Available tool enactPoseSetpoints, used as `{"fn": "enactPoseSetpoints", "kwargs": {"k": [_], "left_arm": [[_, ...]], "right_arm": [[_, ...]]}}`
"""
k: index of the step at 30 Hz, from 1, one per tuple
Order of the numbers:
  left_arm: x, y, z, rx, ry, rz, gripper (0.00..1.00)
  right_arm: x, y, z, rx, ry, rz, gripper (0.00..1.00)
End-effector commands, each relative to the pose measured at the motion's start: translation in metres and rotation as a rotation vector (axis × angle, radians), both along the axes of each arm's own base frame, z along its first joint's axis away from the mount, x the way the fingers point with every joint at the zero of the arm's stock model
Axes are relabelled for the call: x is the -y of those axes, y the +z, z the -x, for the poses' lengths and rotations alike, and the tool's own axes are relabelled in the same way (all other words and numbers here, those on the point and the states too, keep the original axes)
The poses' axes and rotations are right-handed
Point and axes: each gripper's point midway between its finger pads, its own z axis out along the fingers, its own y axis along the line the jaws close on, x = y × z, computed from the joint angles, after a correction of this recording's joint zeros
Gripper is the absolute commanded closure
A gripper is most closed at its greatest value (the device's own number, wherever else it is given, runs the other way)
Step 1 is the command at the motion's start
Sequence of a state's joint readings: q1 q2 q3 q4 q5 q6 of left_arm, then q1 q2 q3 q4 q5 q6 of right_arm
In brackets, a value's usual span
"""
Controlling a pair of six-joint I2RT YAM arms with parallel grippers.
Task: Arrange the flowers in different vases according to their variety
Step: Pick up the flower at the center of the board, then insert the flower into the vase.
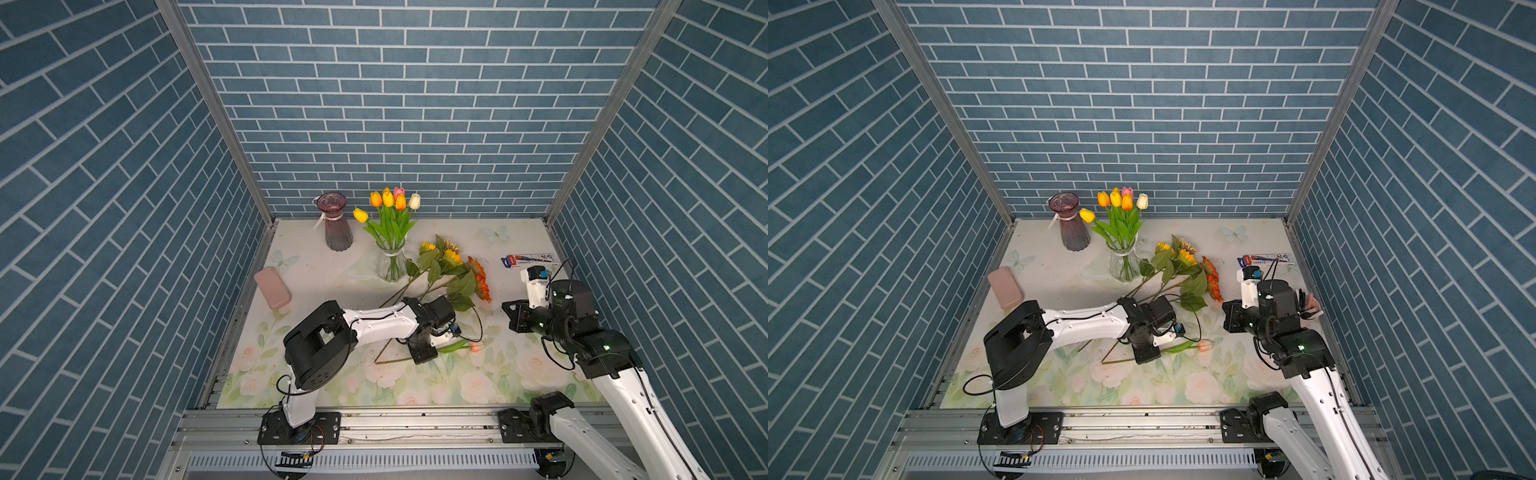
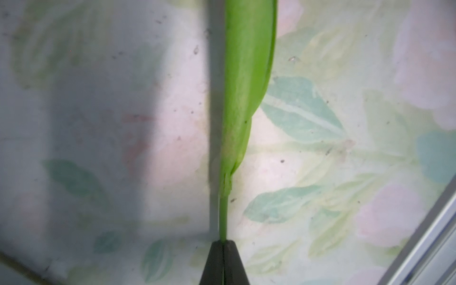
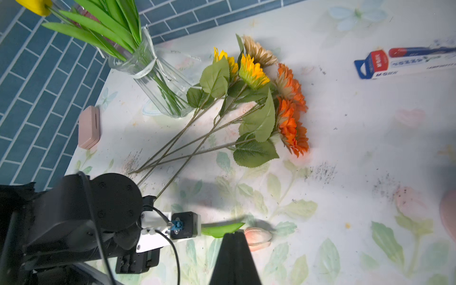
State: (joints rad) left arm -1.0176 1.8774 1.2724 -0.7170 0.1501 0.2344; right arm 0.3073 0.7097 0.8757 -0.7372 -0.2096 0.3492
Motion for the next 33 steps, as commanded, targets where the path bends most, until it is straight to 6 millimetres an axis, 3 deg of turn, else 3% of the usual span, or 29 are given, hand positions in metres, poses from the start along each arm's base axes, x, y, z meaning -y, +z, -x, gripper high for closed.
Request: {"fn": "enactPoseSetpoints", "kwargs": {"k": [1,10,19,23,27,30,33], "left_arm": [[-0.003,0.037,-0.006,0.043,0.021,0.042,1.0],[-0.016,0.101,-0.028,0.167,0.083,0.143,1.0],[-0.051,0.187,-0.092,0.381,0.24,0.373,1.0],[-0.057,0.257,-0.119,0.54,0.258,0.587,1.0],[-0.06,0.338,-0.129,0.721,0.223,0.833,1.0],[-0.066,0.383,-0.138,0.843,0.225,0.941,1.0],[-0.07,0.417,-0.151,0.937,0.238,1.004,1.0]], "right_arm": [[0.014,0.019,-0.007,0.064,-0.094,-0.001,1.0],[0.04,0.04,-0.009,0.15,-0.245,0.017,1.0],[0.061,0.071,-0.004,0.307,-0.356,-0.018,1.0],[0.046,0.084,-0.002,0.392,-0.261,-0.058,1.0],[0.027,0.091,-0.001,0.454,-0.147,-0.091,1.0],[0.025,0.092,-0.003,0.482,-0.132,-0.093,1.0],[0.018,0.093,-0.004,0.496,-0.099,-0.108,1.0]]}}
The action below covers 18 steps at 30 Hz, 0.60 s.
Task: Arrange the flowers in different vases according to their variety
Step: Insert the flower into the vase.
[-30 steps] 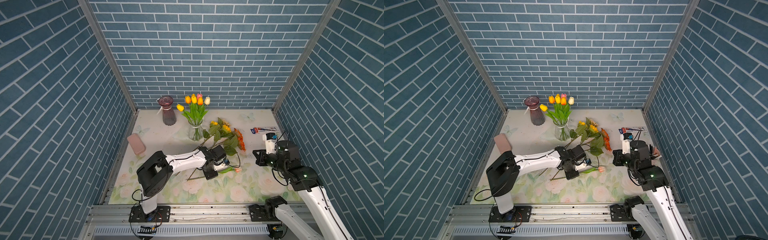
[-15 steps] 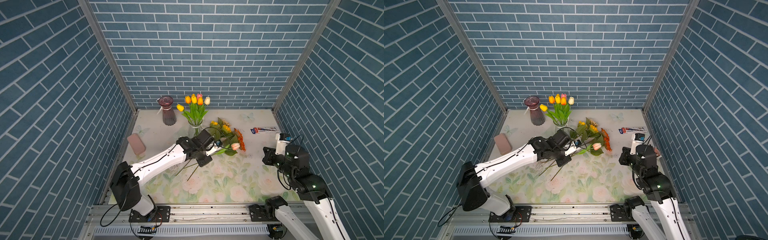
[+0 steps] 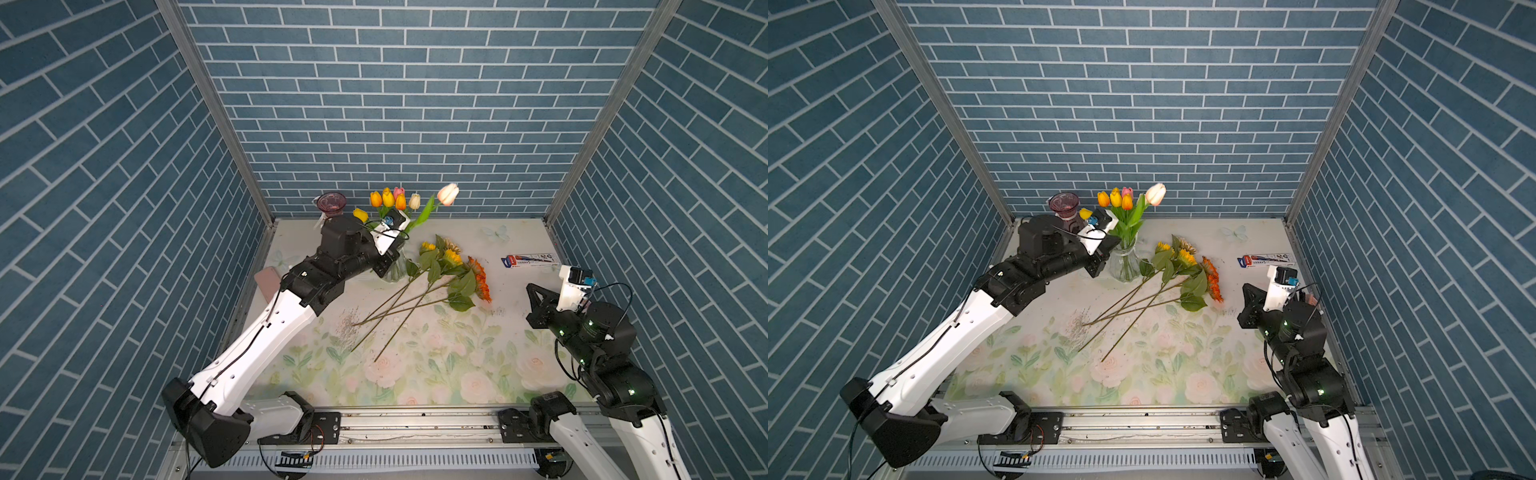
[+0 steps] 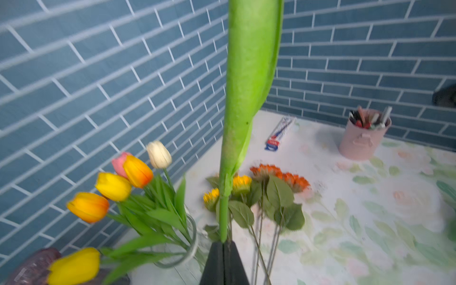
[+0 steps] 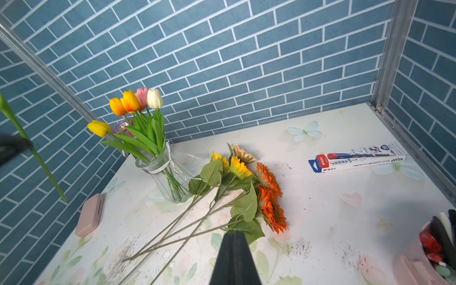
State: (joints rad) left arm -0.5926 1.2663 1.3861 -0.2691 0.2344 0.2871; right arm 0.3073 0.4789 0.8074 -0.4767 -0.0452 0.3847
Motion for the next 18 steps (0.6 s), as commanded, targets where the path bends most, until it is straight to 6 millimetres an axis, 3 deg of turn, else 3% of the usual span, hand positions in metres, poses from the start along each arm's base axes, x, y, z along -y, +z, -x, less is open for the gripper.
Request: {"fn": "enactPoseSetpoints", "kwargs": {"k": [1,5,9,18], "left_arm": [[0.002,0.06,-0.013,0.189,-0.005,0.123,1.0],[0.0,0.08,-0.027,0.27,0.014,0.21,1.0],[-0.003,0.081,-0.044,0.298,0.022,0.306,1.0],[-0.019,0.046,-0.087,0.283,0.103,0.451,1.0]], "right_arm": [[-0.011,0.017,-0.001,0.096,0.069,-0.002,1.0],[-0.019,0.017,-0.002,0.122,0.112,0.0,1.0],[-0.028,0.016,-0.002,0.161,0.167,0.028,1.0],[-0.036,0.008,-0.009,0.148,0.205,0.04,1.0]]}}
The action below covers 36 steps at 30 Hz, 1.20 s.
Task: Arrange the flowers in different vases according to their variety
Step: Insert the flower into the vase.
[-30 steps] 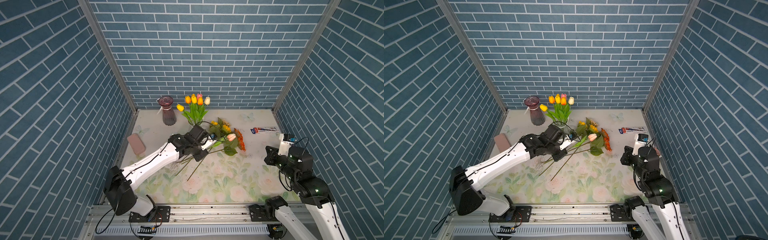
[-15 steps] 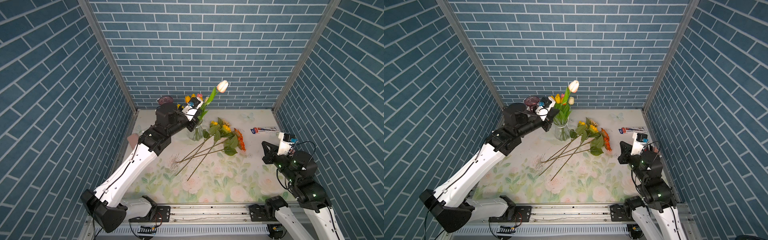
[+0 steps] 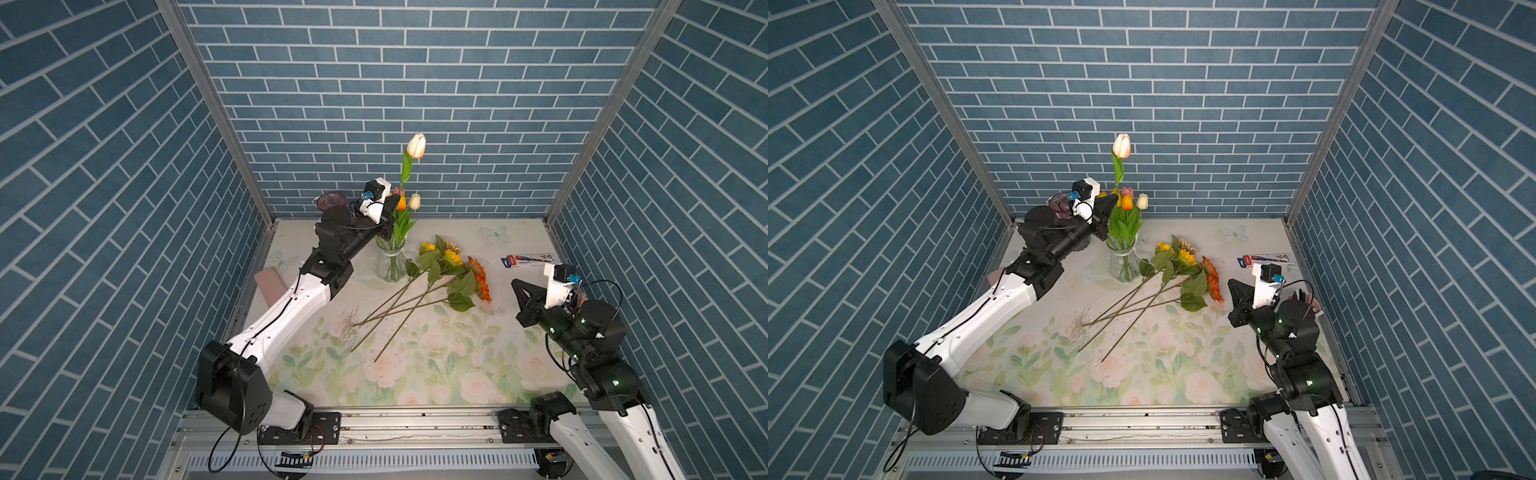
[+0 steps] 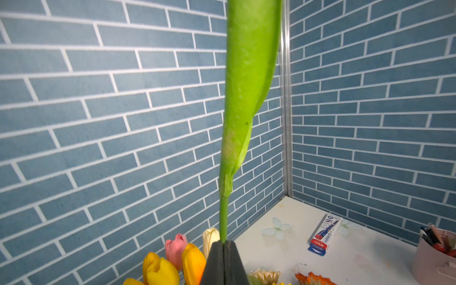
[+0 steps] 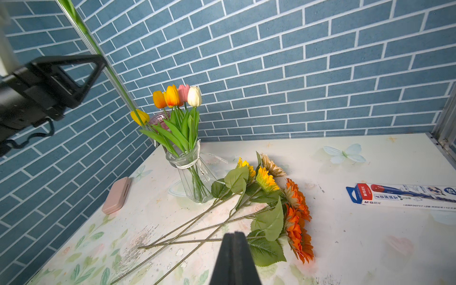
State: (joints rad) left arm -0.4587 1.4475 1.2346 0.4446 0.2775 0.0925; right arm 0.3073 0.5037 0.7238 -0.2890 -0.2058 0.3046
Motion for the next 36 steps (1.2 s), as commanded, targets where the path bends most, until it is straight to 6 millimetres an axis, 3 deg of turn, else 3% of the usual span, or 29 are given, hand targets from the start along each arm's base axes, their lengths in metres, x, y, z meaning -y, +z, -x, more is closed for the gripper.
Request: {"fn": "enactPoseSetpoints", "kwargs": {"k": [1,13,20,28,32,36], "left_arm": [[-0.009,0.021,-0.006,0.085,0.018,0.116,1.0],[-0.015,-0.035,-0.053,0.017,0.105,0.168,1.0],[-0.016,-0.074,-0.062,-0.05,0.127,0.17,1.0],[-0.01,-0.104,-0.064,-0.158,0.108,0.122,1.0],[-0.009,-0.114,-0.062,-0.2,0.099,0.106,0.85],[-0.011,-0.118,-0.062,-0.222,0.11,0.097,0.79]], "right_arm": [[-0.005,0.007,-0.001,0.051,0.031,0.02,1.0],[-0.013,-0.002,-0.011,0.013,0.061,0.033,1.0],[-0.015,-0.007,-0.017,-0.006,0.062,0.043,1.0],[-0.015,-0.011,-0.02,-0.018,0.058,0.05,1.0],[-0.015,-0.014,-0.02,-0.025,0.059,0.052,1.0],[-0.015,-0.014,-0.019,-0.027,0.059,0.051,1.0]]}}
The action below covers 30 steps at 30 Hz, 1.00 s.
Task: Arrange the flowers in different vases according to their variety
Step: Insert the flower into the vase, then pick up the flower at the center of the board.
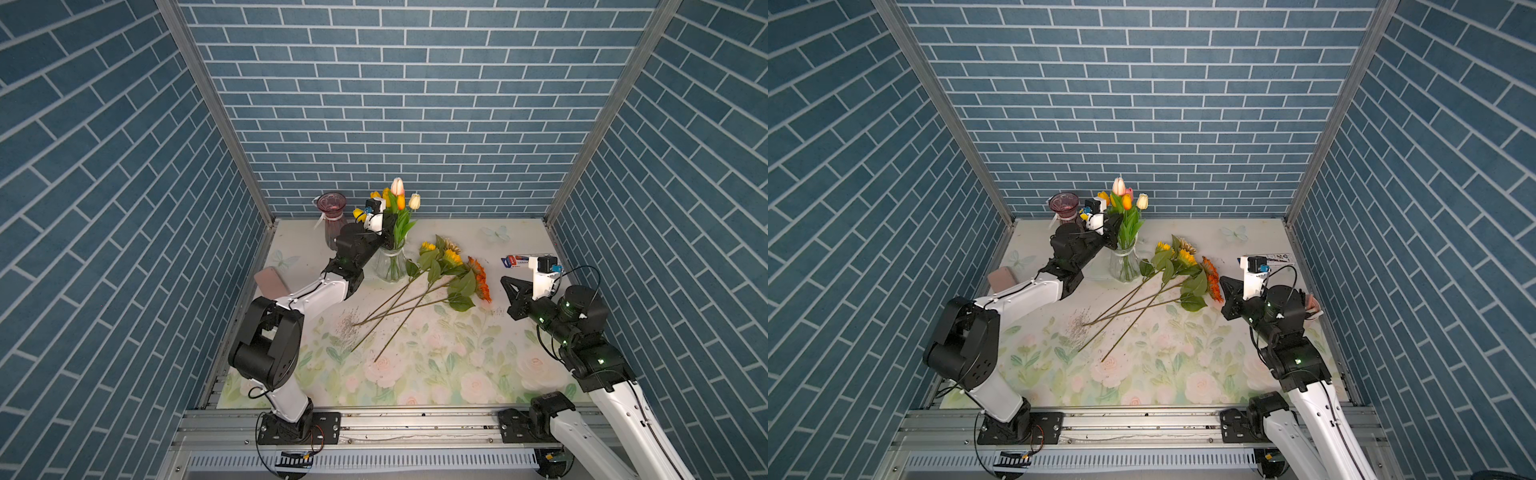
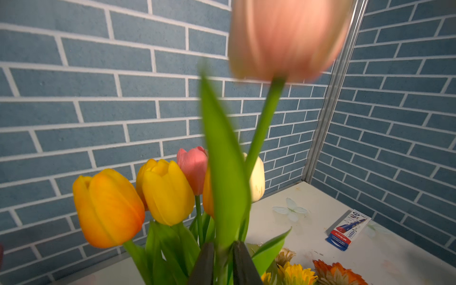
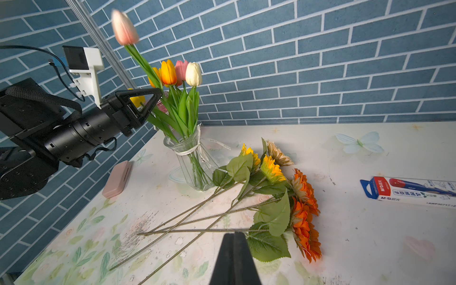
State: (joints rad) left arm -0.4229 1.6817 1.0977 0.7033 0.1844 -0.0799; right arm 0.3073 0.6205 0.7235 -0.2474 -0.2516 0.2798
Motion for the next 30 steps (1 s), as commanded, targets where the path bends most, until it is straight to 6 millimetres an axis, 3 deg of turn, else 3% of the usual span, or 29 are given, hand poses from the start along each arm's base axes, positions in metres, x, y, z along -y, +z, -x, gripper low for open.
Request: {"fn": "enactPoseSetpoints", "kwargs": {"k": [1,6,10,15,19,24,27,30], "left_arm": [[-0.003,-0.001,0.001,-0.024,-0.003,-0.004,0.78],[-0.003,-0.004,0.006,-0.051,-0.01,-0.005,0.72],[-0.008,-0.007,0.02,-0.087,-0.015,-0.019,0.59],[-0.023,-0.008,0.058,-0.119,-0.015,-0.014,0.56],[-0.027,0.001,0.101,-0.122,-0.019,-0.085,0.54],[0.007,-0.001,0.155,-0.155,-0.133,-0.283,0.52],[0.036,-0.024,0.179,-0.219,-0.236,-0.391,0.51],[0.065,-0.062,0.193,-0.295,-0.32,-0.518,0.51]], "right_arm": [[0.0,0.004,0.001,0.035,0.01,0.014,1.0],[0.001,0.005,0.003,0.035,0.008,0.013,1.0],[0.001,0.005,0.006,0.034,0.008,0.012,1.0],[-0.001,-0.002,0.005,0.007,0.018,0.011,1.0],[-0.004,-0.012,-0.001,-0.065,0.019,0.009,1.0],[-0.01,-0.046,-0.005,-0.253,0.039,0.035,1.0],[-0.014,-0.071,-0.002,-0.369,0.062,0.052,1.0],[-0.013,-0.084,0.0,-0.417,0.054,0.063,1.0]]}}
